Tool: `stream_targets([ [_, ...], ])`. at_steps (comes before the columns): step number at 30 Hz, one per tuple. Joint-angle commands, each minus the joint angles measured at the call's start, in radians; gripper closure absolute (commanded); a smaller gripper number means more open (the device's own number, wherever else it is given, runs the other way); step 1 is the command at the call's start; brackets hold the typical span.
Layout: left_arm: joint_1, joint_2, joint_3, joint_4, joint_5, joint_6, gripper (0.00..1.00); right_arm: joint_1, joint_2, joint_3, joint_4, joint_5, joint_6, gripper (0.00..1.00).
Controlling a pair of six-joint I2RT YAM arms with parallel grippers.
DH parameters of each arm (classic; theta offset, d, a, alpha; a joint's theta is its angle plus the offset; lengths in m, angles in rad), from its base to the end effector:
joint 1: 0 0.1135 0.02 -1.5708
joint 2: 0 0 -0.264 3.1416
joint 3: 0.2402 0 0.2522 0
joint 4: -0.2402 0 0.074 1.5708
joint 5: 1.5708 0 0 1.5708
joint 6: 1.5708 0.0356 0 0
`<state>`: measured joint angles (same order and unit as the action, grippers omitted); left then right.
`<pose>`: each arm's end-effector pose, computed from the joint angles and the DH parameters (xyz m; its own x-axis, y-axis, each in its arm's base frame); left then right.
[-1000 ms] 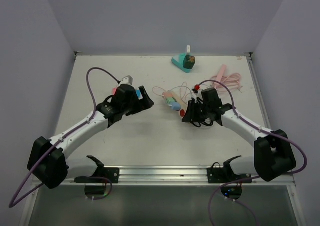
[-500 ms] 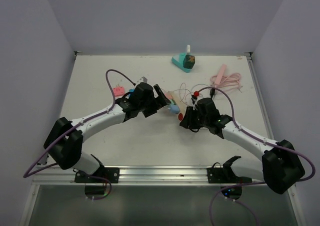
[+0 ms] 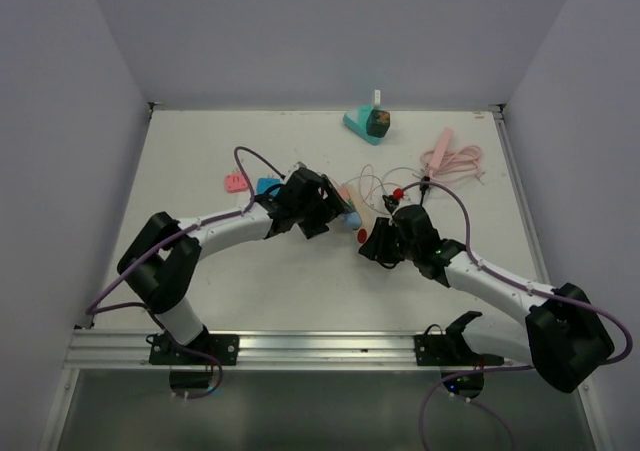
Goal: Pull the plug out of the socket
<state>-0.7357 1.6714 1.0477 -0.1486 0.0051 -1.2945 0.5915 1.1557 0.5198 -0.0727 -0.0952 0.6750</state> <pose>0.2660 -0.2410 0.2053 -0.7894 -0.5831 -0.1920 -0.3139 0.6521 -0.6901 0.1885 0.1307 0.1866 -0.8060 0.2079 -0.5541 -0.1425 0.8405 0.5228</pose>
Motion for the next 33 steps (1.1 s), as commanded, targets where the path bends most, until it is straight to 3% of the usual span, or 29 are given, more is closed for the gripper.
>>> stream_targets([
  [1, -0.014, 0.019, 0.020, 0.075, 0.026, -0.038, 0.15, 0.011, -0.036, 0.000, 0.155, 0.011, 0.031, 1.00],
  [9, -0.022, 0.077, 0.051, 0.107, 0.038, -0.052, 0.29, 0.019, -0.019, -0.014, 0.180, 0.006, 0.035, 0.98],
  [12, -0.022, 0.090, 0.051, 0.118, 0.044, -0.058, 0.39, 0.021, -0.013, -0.012, 0.182, 0.000, 0.035, 0.96],
  [16, -0.022, 0.094, 0.044, 0.132, 0.036, -0.057, 0.61, 0.021, -0.008, -0.010, 0.183, -0.014, 0.029, 0.90],
  [18, -0.022, 0.091, 0.040, 0.132, 0.030, -0.049, 0.69, 0.022, -0.008, -0.007, 0.179, -0.026, 0.023, 0.82],
  [19, -0.022, 0.088, 0.040, 0.132, 0.030, -0.046, 0.78, 0.022, -0.007, -0.006, 0.172, -0.029, 0.020, 0.77],
  [23, -0.022, 0.083, 0.037, 0.178, 0.036, -0.023, 0.93, 0.022, -0.002, 0.014, 0.145, -0.051, 0.011, 0.46],
  [25, -0.022, 0.076, 0.034, 0.187, 0.042, -0.011, 0.99, 0.021, -0.004, 0.029, 0.123, -0.044, 0.017, 0.37],
  [29, -0.021, 0.048, 0.011, 0.221, 0.056, 0.009, 1.00, 0.021, 0.001, 0.065, 0.079, -0.021, 0.028, 0.19],
  [33, -0.021, 0.028, 0.014, 0.233, 0.071, 0.056, 1.00, 0.018, 0.030, 0.083, 0.051, 0.009, 0.052, 0.16],
])
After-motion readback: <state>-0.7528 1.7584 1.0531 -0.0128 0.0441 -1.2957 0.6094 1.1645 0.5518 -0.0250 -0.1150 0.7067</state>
